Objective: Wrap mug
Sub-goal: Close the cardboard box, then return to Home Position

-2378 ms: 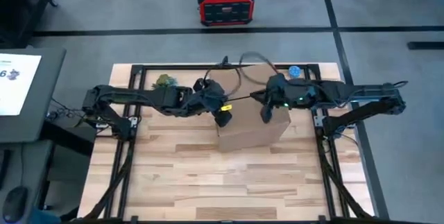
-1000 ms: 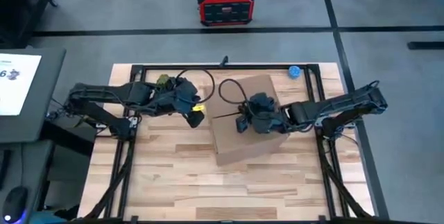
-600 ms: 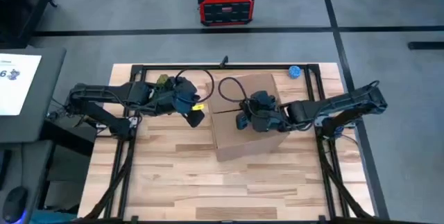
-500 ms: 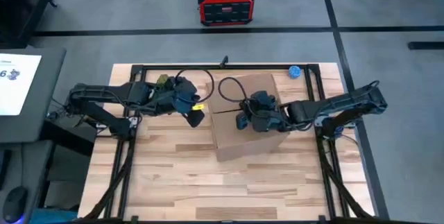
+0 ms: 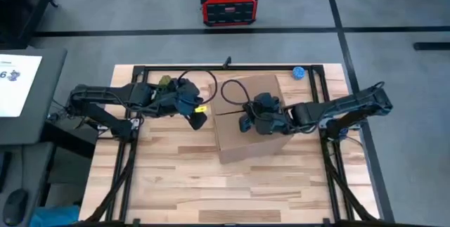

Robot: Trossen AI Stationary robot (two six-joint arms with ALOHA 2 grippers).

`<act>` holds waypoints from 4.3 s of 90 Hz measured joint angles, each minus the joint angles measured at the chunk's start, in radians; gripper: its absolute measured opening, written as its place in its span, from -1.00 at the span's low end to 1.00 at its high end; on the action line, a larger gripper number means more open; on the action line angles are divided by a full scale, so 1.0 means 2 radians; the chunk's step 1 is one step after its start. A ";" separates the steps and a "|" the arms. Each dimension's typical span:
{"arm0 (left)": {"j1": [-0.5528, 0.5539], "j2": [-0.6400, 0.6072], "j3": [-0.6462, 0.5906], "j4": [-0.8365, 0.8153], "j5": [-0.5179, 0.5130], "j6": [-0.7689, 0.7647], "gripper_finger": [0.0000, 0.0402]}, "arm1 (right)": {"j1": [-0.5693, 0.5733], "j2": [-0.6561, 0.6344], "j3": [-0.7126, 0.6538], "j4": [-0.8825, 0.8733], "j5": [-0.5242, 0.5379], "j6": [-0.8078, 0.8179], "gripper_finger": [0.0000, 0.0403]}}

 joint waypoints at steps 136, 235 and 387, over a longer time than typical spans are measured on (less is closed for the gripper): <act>-0.008 -0.369 -0.430 0.493 0.140 0.052 -1.00 | 0.000 -0.607 -0.259 -0.025 -0.270 -0.131 -1.00; 0.028 -0.385 -0.778 0.886 0.193 0.058 -1.00 | -0.010 -0.734 -0.645 0.316 -0.327 -0.155 -1.00; 0.028 -0.689 -0.780 0.552 0.162 0.002 -1.00 | -0.046 -0.727 -0.646 0.315 -0.319 -0.153 -1.00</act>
